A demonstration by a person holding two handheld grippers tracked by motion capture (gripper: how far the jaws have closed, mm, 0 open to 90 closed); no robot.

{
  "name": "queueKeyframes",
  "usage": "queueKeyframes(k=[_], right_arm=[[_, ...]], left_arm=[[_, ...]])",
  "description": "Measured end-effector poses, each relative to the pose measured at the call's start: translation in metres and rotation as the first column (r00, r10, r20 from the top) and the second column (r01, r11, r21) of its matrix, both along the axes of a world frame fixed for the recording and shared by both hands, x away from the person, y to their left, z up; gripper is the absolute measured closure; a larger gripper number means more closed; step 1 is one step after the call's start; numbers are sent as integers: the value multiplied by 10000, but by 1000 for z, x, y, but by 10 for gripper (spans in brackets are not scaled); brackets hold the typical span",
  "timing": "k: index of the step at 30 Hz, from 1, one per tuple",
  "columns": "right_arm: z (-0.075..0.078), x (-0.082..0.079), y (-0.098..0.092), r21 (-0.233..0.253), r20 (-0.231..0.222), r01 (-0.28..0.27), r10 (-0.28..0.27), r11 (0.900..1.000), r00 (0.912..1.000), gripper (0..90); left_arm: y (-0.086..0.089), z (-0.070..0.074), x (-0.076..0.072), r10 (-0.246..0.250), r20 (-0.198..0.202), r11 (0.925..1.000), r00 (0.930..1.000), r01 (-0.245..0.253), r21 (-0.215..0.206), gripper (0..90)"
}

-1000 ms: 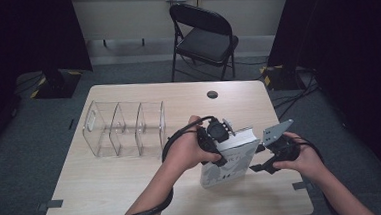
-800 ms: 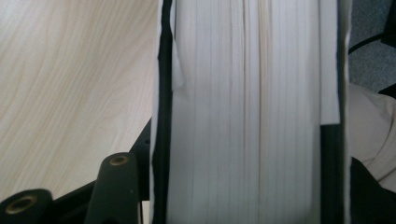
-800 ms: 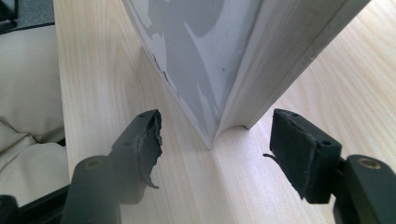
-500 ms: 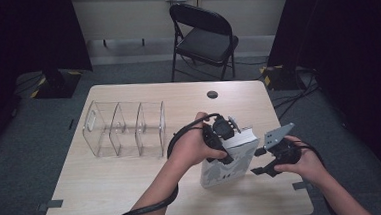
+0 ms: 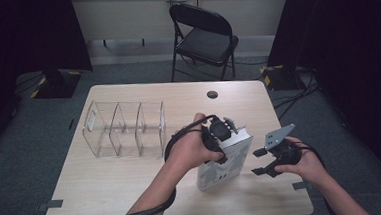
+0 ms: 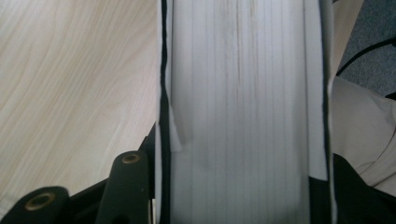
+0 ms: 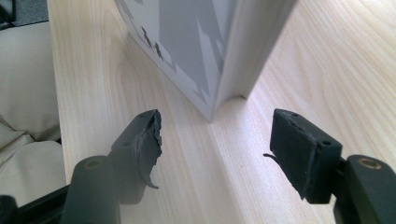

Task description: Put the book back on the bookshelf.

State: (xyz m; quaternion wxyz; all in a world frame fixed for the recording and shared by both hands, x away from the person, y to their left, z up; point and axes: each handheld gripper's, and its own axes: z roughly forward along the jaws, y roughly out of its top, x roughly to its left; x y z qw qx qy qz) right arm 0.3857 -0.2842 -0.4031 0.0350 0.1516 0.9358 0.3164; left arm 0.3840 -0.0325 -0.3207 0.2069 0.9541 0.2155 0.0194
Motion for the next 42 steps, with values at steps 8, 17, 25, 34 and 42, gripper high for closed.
queueKeyframes(k=[8, 17, 25, 34, 42], right_arm=[[-7, -1, 0, 49, -61, 187, -187, 9998, 9998, 331], [-15, -2, -2, -67, -194, 233, -234, 9997, 9995, 331], [-14, -2, -3, 34, -172, 234, -233, 9997, 9996, 330], [-12, -2, -8, 43, -64, 264, -263, 9996, 9996, 334], [-11, -2, -6, 59, -88, 224, -223, 9997, 9997, 337]], left_arm=[[17, 1, -5, 567, -86, 9982, 9984, -565, 220, 524], [14, 2, -2, 557, -263, 9975, 9981, -545, 447, 511], [6, -2, 1, 546, -274, 9972, 9981, -530, 535, 459], [1, -9, 0, 260, -33, 9976, 9997, -257, 644, 325], [0, -9, 2, 104, -346, 9955, 9993, -71, 946, 354]])
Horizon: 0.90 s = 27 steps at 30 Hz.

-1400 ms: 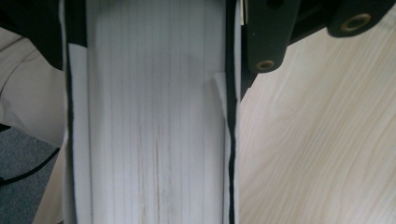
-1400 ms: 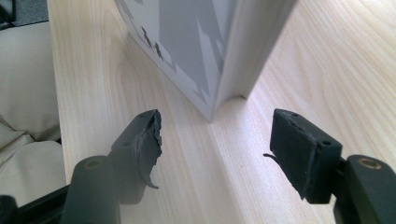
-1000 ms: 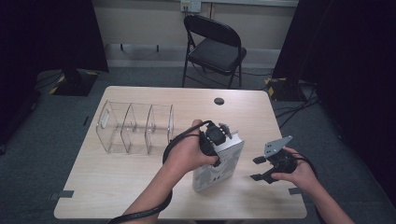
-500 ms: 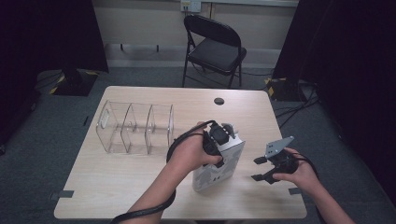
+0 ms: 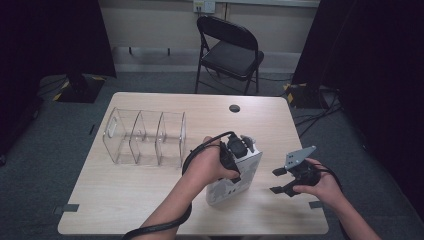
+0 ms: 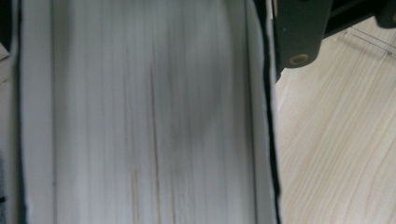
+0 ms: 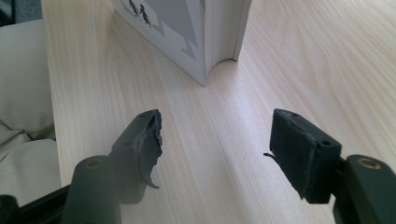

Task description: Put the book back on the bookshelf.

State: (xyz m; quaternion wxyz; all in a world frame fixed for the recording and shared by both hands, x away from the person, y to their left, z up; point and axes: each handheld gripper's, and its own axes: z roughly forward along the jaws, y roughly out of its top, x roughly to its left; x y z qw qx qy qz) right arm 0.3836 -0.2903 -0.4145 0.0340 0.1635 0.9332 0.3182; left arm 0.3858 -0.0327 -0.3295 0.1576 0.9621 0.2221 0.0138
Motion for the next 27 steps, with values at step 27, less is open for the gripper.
queueKeyframes(k=[27], right_arm=[[-32, -3, 6, -153, 74, 843, -842, 9963, 9964, 237]], left_arm=[[1, 8, -6, 671, -24, 9971, 9977, -670, 361, 520]])
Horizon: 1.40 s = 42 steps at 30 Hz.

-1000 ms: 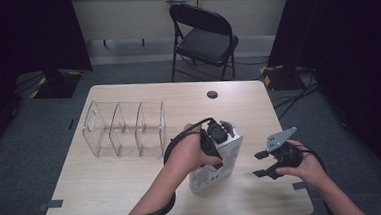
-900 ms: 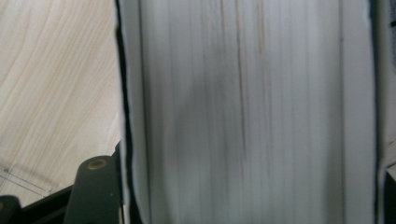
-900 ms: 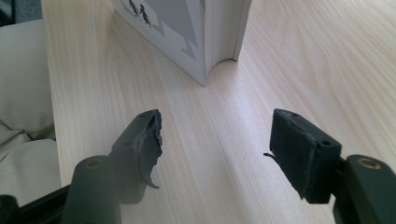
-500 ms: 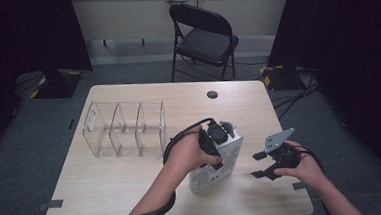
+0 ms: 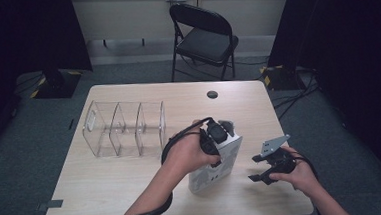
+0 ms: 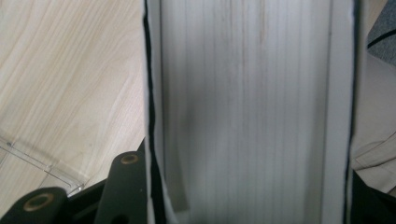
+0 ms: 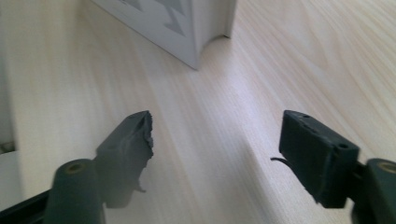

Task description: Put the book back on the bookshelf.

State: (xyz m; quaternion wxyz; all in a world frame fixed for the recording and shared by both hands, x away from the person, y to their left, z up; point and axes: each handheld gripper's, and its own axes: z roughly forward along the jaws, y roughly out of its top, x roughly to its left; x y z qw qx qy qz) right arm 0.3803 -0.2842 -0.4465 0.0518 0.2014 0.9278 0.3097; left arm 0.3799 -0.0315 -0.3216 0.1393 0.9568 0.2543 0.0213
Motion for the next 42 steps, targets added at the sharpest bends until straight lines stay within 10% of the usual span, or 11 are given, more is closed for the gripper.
queueKeyframes(k=[17, 42], right_arm=[[-45, -9, 6, 685, 562, 2015, -2054, 9771, 9771, 130], [-51, -13, 4, 1267, 837, 2108, -2222, 9693, 9714, 126]], left_arm=[[17, 3, -2, 661, -307, 9978, 9973, -659, 83, 526], [29, -5, -8, 413, -172, 9960, 9990, -425, -789, 426]])
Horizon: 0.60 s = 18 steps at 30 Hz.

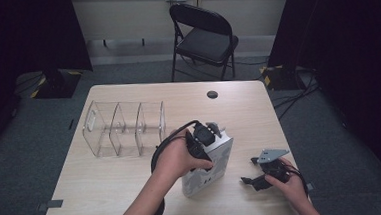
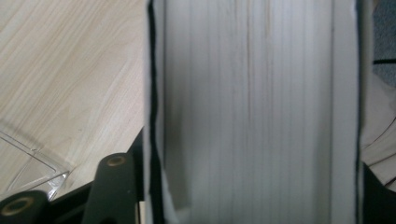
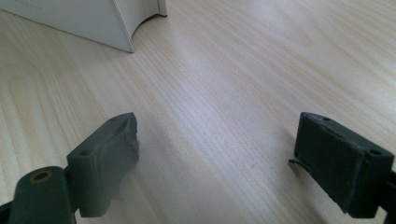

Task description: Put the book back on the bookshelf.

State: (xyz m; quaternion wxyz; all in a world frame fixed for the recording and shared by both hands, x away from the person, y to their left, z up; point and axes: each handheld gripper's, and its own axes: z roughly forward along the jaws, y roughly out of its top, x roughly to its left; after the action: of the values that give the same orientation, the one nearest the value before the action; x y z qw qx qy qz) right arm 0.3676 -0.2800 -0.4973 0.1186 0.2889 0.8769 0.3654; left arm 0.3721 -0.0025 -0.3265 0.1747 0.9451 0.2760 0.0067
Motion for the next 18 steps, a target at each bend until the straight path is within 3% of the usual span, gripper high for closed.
queueKeyframes(k=[2, 6, 8, 12, 14, 16, 17, 18], right_arm=[[0, 0, 0, 18, 11, 4, -4, 10000, 10000, 126], [-1, -1, -1, 63, 17, 29, -29, 10000, 10000, 125], [-1, 0, -1, 91, 42, 10, -10, 10000, 10000, 126], [-1, 0, -1, 93, 52, 1, -2, 10000, 10000, 126], [-1, 0, -1, 87, 69, -6, 6, 10000, 10000, 125], [-1, 0, -1, 99, 69, 3, -3, 10000, 10000, 125], [-1, 0, -1, 111, 78, 2, -3, 9999, 10000, 125], [-1, 0, -1, 124, 57, 37, -37, 9999, 10000, 125]], left_arm=[[-1, -1, -1, -190, -81, 9992, 9998, 193, 354, 421], [-5, 0, -1, 20, 53, 9966, 10000, -24, 825, 426], [-6, -1, -2, -139, -40, 9931, 9999, 143, 1168, 421], [-10, 0, -2, -51, -57, 9886, 10000, 59, 1506, 446], [-10, 0, -3, -138, -107, 9872, 9998, 154, 1588, 454], [-8, 2, -4, -34, -78, 9900, 10000, 45, 1412, 476], [-7, 4, -5, 164, -95, 9937, 9998, -152, 1114, 511], [-6, 4, -5, 155, -101, 9928, 9998, -142, 1189, 517]])
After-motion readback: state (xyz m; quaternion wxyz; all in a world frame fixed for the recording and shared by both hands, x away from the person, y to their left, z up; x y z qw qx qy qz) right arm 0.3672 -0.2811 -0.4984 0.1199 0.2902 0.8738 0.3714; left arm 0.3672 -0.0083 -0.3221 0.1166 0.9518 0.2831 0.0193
